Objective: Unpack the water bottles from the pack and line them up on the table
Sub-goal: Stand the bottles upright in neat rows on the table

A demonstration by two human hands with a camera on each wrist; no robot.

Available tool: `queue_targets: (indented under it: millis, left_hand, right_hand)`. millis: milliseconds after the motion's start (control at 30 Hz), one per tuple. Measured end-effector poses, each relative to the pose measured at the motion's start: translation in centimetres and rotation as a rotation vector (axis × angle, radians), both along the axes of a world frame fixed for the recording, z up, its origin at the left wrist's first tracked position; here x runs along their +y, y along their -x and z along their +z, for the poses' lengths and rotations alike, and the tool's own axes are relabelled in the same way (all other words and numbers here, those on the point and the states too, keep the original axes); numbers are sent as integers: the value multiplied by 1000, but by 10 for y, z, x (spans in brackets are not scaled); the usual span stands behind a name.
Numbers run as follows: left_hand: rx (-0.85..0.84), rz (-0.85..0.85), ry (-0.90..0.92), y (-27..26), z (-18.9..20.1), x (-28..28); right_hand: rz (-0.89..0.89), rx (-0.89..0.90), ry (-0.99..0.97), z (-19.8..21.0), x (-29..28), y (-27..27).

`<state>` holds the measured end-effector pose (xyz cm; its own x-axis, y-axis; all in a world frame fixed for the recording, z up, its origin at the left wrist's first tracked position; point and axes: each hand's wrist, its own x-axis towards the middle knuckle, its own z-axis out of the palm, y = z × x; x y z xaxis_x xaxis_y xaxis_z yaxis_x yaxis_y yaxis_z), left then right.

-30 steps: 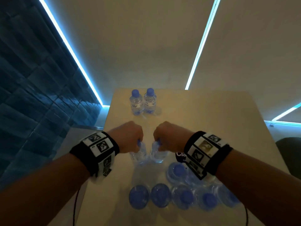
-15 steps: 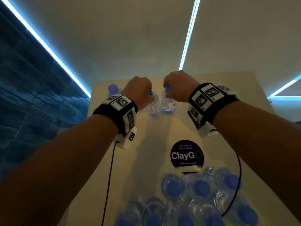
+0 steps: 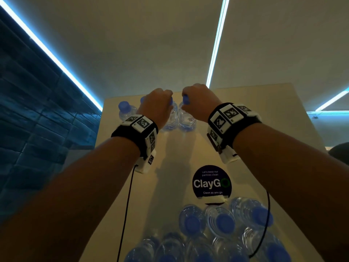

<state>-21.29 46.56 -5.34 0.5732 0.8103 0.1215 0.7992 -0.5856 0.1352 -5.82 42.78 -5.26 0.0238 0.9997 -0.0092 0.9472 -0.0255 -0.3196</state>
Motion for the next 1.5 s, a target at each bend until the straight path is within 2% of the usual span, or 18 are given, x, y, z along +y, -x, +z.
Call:
queue_targets:
  millis: [133,233,367,433,533,733,867,1000,1233,1500]
  left_hand:
    - [-37,-37,22,11,20,-17]
    - [-2,-176,16,30,54,-45]
    - [83,-438,213,68,82,-108]
    - [163,-514,329,79,83,-144]
    - [299,-567,415,81,72,-185]
    - [316,-620,465,66,48,-221]
    - [271,-584,428,63,39,-222]
    - [215,-496,459,80,43,-204]
    - [220,-262,464,130,45,-124]
    - [38,40,331,149,31,-41]
  right_hand:
    - [-4,1,49,21,-33,-4]
    - [105,-56,91,55,-75,-4]
    - [330,-157,406,94,-159,4]
    - [392,-188,465,104,-200,14]
    - [418,-164,503,103,-244,30]
    - [328,-322,546,61,-277,62]
    - [312,-315,514,46,-266,66]
    - [342,-263,456,52,-241,71]
    - [360,-224,370,77,-159,108]
    - [218,-187,282,50,-51,135]
